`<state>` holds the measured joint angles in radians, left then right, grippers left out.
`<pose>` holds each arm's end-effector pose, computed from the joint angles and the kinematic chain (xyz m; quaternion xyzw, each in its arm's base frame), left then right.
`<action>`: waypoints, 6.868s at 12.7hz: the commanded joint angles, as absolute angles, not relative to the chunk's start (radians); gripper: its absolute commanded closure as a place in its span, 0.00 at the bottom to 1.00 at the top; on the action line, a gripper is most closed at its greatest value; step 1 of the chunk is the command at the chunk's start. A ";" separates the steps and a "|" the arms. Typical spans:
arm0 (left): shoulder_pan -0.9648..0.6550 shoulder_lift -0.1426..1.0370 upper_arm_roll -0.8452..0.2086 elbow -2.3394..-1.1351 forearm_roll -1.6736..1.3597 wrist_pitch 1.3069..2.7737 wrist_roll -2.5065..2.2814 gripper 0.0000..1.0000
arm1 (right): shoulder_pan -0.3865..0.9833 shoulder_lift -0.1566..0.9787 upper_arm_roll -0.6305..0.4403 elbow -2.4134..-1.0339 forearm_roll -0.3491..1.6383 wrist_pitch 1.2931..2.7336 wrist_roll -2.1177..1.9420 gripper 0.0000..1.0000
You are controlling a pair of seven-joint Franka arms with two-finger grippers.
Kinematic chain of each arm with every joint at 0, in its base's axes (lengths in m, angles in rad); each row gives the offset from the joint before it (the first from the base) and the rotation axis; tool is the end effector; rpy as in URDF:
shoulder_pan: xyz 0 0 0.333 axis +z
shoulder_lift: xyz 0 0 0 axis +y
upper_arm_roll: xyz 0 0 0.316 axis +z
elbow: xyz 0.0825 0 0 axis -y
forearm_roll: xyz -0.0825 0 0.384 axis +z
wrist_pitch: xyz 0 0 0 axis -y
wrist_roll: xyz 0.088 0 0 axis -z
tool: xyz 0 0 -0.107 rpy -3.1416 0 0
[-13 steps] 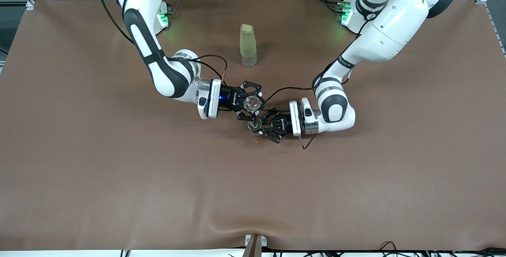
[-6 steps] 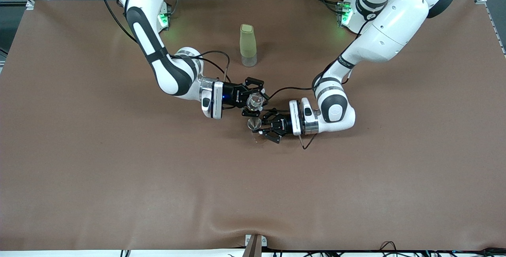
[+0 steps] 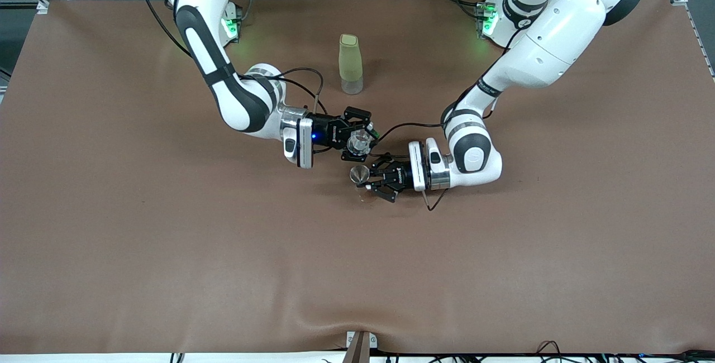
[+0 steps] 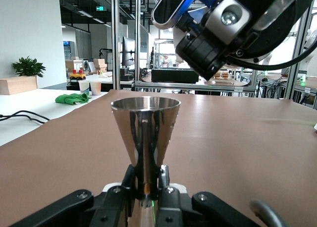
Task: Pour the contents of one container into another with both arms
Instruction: 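Tilt the beaker with the right gripper, pouring liquid into the jigger, then move the beaker back with the right gripper while the left gripper lowers the jigger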
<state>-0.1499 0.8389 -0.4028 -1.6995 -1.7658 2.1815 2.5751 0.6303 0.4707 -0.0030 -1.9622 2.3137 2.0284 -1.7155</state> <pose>0.5681 -0.3605 0.1543 0.5525 -0.5011 0.4795 0.4622 0.4941 0.4103 0.2686 -0.6705 -0.1453 -0.3054 0.6603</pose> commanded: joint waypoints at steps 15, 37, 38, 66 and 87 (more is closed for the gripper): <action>-0.146 0.810 -0.413 -1.741 -1.792 2.194 2.629 1.00 | 0.641 0.431 -0.011 -1.994 2.293 2.039 -1.304 1.00; -0.147 0.815 -0.413 -1.723 -1.798 2.194 2.619 1.00 | 0.632 0.443 -0.009 -1.937 2.287 2.033 -0.833 1.00; -0.147 0.815 -0.413 -1.723 -1.798 2.194 2.619 1.00 | 0.630 0.445 -0.009 -1.936 2.287 2.033 -0.801 1.00; 0.182 0.811 -0.439 -1.723 -1.663 2.013 2.573 1.00 | 0.293 0.440 -0.216 -1.911 1.521 1.654 -2.115 1.00; 0.607 0.911 -0.307 -1.637 -1.023 1.632 2.430 1.00 | -0.173 0.894 -0.321 -1.830 1.273 1.218 -2.970 1.00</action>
<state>0.6031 0.8770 -0.3135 -1.6838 -1.0389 1.6686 2.4307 -0.1544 0.8208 -0.3475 -1.8989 1.2334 1.2357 -2.7830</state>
